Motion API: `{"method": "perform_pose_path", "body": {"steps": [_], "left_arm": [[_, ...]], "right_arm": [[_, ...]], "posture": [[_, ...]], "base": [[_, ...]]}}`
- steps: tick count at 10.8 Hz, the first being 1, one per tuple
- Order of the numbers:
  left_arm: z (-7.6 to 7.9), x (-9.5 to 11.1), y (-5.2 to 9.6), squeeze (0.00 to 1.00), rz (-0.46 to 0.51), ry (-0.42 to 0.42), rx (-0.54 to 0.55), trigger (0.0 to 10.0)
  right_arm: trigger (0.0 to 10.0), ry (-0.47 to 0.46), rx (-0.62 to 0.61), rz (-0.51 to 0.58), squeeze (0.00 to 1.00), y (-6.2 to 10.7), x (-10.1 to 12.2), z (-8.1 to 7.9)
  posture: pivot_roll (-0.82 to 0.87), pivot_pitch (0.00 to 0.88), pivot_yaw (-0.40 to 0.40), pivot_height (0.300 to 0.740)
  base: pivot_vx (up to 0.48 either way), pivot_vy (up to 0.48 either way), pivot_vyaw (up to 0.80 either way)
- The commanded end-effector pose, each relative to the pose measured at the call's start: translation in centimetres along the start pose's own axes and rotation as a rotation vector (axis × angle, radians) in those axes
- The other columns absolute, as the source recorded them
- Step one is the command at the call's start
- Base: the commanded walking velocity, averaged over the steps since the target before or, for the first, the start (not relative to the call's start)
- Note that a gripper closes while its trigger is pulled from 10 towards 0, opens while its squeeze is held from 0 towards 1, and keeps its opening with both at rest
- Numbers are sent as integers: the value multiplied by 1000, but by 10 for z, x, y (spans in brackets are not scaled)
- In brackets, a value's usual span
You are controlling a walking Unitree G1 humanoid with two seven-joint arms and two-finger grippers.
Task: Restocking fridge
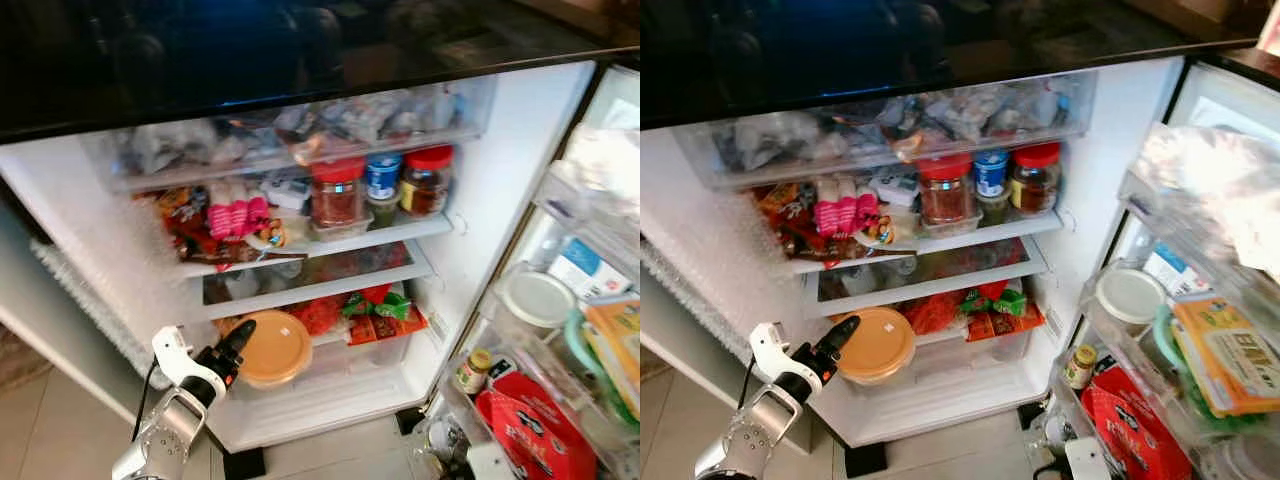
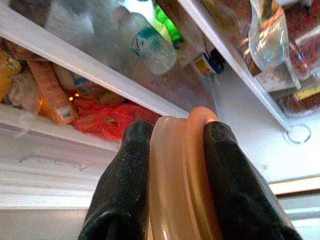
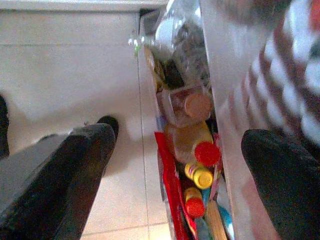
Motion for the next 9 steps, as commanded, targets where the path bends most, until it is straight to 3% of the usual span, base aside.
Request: {"method": "perform_pose_path", "body": {"steps": [1, 9], "left_arm": [[0, 1, 1, 0, 14, 7, -10, 10000], [15, 3, 1, 0, 9, -38, -90, 10000]], "right_arm": [[10000, -15, -56, 73, 0, -1, 18, 19], [10000, -114, -21, 85, 0, 2, 2, 12]], "posture": [[-42, 0, -19, 740], [-69, 0, 19, 740]], "base": [[0, 0, 0], [0, 0, 0]]}}
Point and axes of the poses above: a point about 5 cm out from each wrist's last joint towards the gripper, its own y axis pointing back from the gripper into the wrist, its own x axis along the axis of the wrist's last joint, z = x × y, the point moved 1 cm from there along -y, pointing out of the wrist towards the gripper, and after that the axes turned 9 degrees about y, right-handed, at the moved point
